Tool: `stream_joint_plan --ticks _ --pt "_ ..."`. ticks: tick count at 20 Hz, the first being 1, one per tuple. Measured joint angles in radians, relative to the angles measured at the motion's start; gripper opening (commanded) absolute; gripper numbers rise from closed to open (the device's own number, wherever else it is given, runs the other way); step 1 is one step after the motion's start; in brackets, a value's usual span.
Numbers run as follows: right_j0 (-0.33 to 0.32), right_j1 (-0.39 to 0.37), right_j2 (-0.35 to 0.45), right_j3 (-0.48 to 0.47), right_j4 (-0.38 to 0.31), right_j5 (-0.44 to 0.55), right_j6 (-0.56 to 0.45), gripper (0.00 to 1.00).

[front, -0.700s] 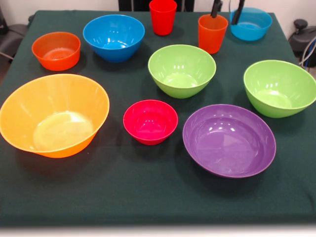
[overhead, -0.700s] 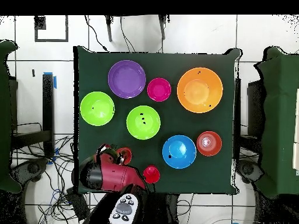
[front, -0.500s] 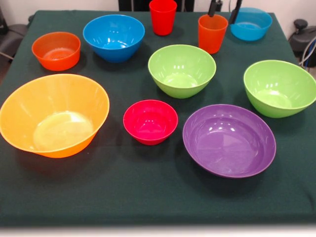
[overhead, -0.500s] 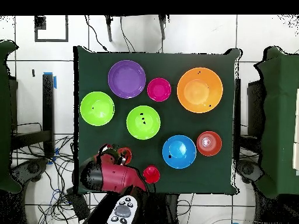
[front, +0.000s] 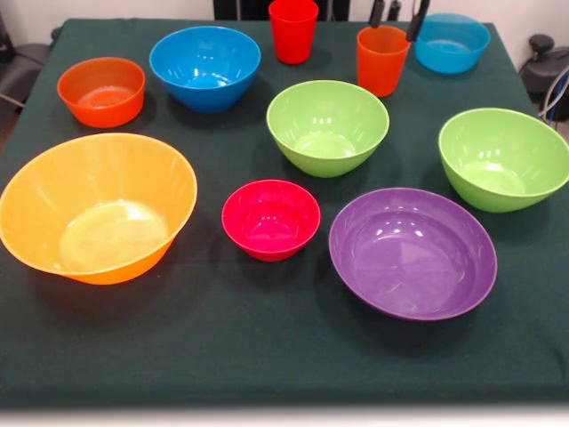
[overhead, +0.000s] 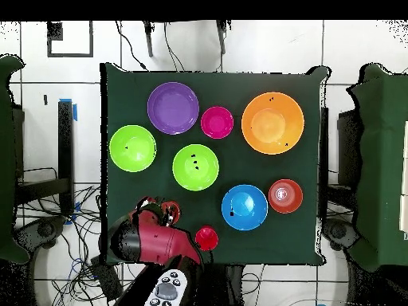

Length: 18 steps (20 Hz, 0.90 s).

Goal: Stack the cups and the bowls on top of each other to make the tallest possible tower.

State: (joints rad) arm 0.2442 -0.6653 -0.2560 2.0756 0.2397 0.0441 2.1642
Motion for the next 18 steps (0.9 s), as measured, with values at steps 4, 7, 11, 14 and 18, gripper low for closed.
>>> stream_joint_plan --ticks 4,7,11,14,18 --pt "0.001 0.008 0.004 0.0 0.0 -0.009 0.0 1.0" --pt "0.001 0.024 0.012 0.0 0.0 -0.019 0.0 1.0" --pt "0.0 0.048 0.028 0.0 0.0 -0.037 0.0 1.0" --pt "0.0 0.07 0.041 0.001 0.0 -0.056 0.0 1.0" --pt "0.0 0.101 0.06 0.006 0.001 -0.091 0.0 1.0"
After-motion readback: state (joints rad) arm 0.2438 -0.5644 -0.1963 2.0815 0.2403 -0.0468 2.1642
